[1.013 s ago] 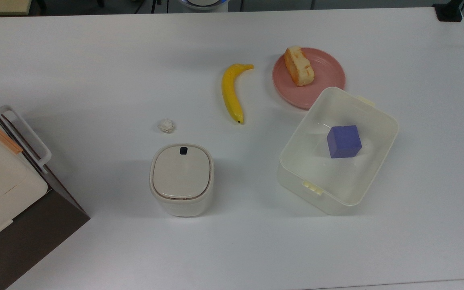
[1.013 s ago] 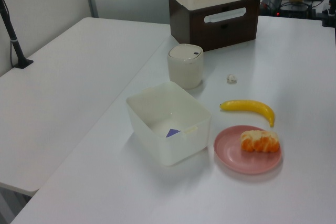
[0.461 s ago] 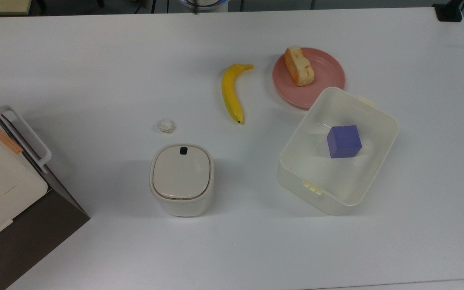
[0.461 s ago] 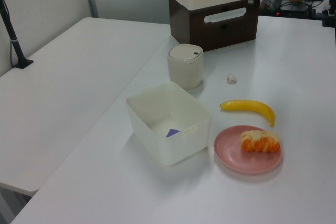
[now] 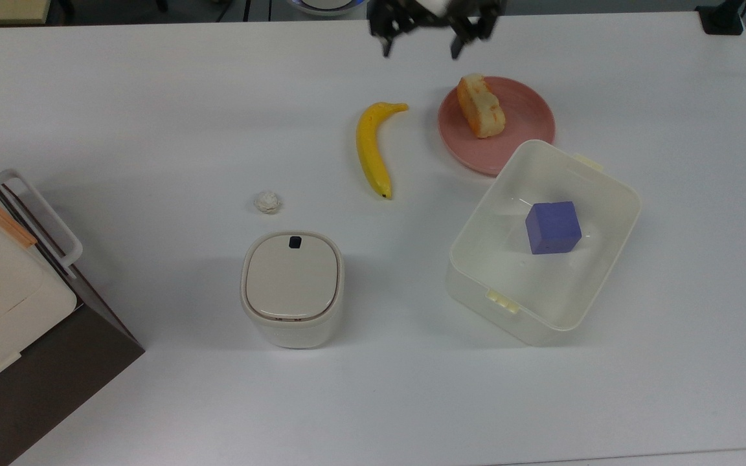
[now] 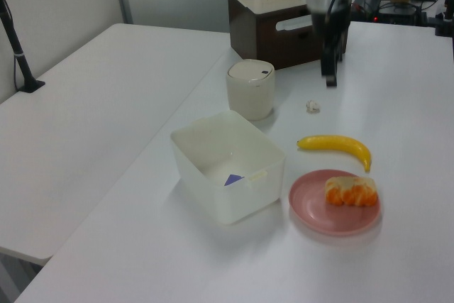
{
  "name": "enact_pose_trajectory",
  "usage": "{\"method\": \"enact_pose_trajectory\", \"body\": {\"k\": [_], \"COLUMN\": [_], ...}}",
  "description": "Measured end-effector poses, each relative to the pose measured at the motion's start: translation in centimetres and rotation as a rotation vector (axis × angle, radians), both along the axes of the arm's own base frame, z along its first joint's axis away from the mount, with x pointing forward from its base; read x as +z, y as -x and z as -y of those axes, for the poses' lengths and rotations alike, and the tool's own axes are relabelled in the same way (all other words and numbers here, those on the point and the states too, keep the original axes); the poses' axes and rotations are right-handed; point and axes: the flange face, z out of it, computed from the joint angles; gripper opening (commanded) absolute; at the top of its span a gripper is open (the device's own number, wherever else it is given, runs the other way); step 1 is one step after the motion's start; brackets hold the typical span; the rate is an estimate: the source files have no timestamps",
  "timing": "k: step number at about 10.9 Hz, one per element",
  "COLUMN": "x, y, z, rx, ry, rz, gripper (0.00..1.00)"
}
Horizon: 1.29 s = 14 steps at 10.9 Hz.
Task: Put the bread on the table
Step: 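Move the gripper down over the bread on the pink plate, then close the gripper on the orange-and-white bread piece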
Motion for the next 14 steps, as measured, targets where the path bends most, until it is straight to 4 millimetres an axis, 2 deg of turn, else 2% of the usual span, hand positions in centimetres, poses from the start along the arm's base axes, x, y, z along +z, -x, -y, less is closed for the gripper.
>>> {"method": "enact_pose_trajectory", "body": {"k": [2, 3, 4, 5, 7, 9, 10, 11, 13, 14], "x": [-8.0, -11.1, -13.1, -14.2, -15.2, -16.4, -17.2, -17.9, -18.6, -18.8], "y": [0.2, 0.9, 1.6, 2.3, 4.1, 6.0, 6.7, 7.2, 7.6, 7.6], "z": [-5.5, -7.5, -8.9, -10.2, -12.3, -13.7, -13.9, -14.1, -14.2, -14.2], "rx": [0.034, 0.049, 0.061, 0.077, 0.108, 0.139, 0.151, 0.161, 0.169, 0.17], "ry": [0.093, 0.127, 0.15, 0.158, 0.163, 0.179, 0.188, 0.196, 0.205, 0.206], "rz": [-0.042, -0.065, -0.086, -0.1, -0.116, -0.139, -0.155, -0.168, -0.18, -0.182], "gripper": [1.0, 1.0, 1.0, 1.0, 1.0, 1.0, 0.94, 0.79, 0.3, 0.0]}}
